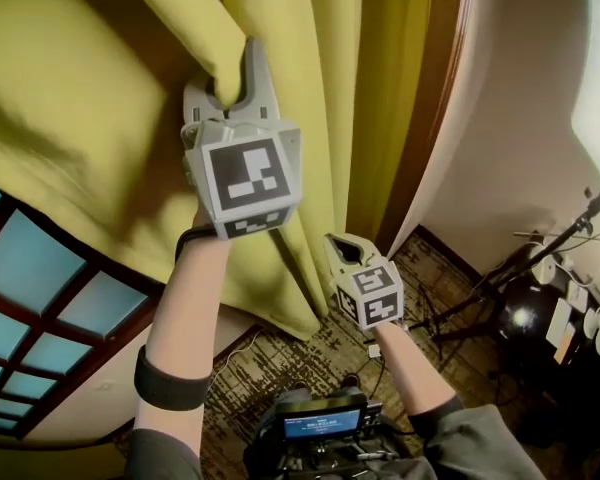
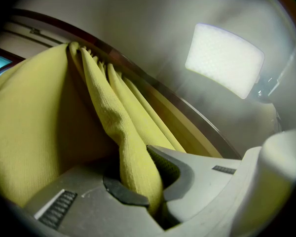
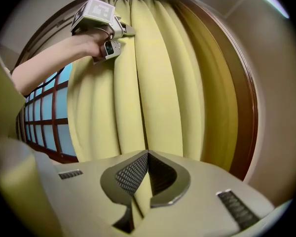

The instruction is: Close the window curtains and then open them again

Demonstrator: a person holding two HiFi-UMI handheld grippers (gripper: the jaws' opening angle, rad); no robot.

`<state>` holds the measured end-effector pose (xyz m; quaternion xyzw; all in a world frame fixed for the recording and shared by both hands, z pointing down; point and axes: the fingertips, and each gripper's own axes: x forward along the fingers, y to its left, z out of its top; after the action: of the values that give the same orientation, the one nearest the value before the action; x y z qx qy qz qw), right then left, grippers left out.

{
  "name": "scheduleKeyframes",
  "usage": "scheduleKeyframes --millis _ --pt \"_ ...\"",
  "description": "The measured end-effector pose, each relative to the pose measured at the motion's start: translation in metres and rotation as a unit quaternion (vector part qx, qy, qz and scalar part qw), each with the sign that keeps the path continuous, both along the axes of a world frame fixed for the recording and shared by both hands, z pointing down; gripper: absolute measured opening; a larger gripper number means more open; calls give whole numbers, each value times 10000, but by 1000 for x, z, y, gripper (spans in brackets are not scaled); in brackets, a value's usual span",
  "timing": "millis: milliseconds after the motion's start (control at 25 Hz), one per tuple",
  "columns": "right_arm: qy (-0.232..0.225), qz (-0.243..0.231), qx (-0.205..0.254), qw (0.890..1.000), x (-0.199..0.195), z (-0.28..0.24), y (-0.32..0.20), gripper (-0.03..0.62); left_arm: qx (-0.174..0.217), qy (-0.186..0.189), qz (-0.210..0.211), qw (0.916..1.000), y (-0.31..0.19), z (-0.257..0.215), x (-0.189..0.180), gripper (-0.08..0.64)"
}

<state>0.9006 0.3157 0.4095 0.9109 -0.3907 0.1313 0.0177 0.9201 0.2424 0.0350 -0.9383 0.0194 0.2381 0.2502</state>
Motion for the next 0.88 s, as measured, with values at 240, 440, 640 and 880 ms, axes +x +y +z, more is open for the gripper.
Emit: scheduleKeyframes --millis 240,440,640,880 --pt "237 248 8 9994 3 -30 -17 14 38 -43 194 9998 -14 7 -10 0" --pt "398 342 -42 9986 0 -41 -36 14 51 24 424 9991 -23 13 -17 0" --pt "682 467 -248 9963 7 -55 -44 14 -198 155 565 9981 -20 10 -21 0" --pt "738 341 -147 9966 23 -64 -50 14 -130 119 507 9986 -12 7 -7 0"
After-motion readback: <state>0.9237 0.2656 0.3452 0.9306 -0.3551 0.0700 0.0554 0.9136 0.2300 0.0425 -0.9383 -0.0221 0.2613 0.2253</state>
